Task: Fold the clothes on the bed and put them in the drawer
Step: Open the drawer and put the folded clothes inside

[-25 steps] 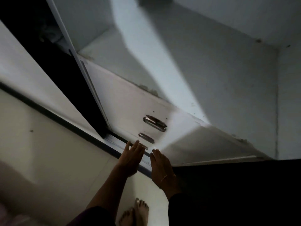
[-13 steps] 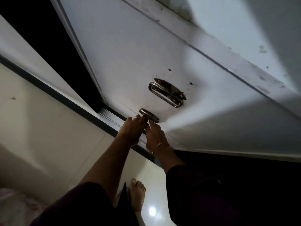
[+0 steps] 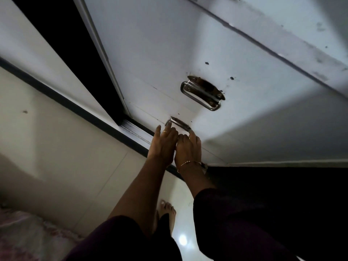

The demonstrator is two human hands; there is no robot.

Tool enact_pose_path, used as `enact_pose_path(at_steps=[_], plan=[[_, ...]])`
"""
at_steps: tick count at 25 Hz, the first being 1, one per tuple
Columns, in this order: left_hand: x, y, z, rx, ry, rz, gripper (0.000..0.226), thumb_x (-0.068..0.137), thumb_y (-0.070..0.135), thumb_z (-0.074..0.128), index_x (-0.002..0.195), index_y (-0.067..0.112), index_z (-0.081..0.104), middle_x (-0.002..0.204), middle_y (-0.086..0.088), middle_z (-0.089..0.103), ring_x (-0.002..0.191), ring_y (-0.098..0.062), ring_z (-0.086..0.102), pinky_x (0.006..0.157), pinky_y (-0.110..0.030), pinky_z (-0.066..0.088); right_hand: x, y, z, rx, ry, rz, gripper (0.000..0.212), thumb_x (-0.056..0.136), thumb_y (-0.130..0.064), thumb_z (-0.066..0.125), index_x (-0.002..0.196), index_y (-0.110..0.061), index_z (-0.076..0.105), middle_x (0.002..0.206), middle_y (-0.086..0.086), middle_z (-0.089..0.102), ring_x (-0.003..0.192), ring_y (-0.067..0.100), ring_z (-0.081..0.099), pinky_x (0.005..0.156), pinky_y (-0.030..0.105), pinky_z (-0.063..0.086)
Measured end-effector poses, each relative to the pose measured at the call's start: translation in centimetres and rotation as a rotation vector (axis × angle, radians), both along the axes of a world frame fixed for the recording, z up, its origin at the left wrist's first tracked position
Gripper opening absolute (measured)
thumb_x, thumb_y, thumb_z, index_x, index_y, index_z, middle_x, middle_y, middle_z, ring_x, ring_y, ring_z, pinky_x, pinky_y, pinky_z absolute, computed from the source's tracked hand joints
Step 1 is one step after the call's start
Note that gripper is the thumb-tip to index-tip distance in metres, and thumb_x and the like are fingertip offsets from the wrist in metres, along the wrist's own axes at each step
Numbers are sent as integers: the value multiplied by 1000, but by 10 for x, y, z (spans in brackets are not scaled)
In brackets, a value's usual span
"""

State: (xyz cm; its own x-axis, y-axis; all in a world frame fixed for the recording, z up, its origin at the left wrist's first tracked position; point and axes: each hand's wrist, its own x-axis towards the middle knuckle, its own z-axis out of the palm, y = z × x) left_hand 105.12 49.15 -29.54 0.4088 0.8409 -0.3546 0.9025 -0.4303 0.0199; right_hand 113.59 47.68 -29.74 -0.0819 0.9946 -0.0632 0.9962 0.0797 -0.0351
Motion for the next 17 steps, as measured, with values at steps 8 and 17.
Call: enact_pose_path(at_steps=[8, 17], plan=[[-4, -14, 16, -12, -72, 30, 63, 88, 31, 59, 143, 18, 32, 150, -9, 30, 146, -29, 2, 117, -45, -1, -7, -19, 8, -155, 94, 39, 35, 27, 0, 89, 52, -4, 66, 52, 8, 64, 71, 30, 71, 59, 43, 57], [-56, -111, 2, 38, -247, 32, 49, 79, 39, 45, 117, 14, 64, 120, -15, 60, 136, -41, 30, 114, -51, 16, -55, -104, -5, -361, -59, 109, 21, 64, -16, 52, 52, -8, 68, 53, 4, 64, 63, 20, 68, 83, 31, 47]])
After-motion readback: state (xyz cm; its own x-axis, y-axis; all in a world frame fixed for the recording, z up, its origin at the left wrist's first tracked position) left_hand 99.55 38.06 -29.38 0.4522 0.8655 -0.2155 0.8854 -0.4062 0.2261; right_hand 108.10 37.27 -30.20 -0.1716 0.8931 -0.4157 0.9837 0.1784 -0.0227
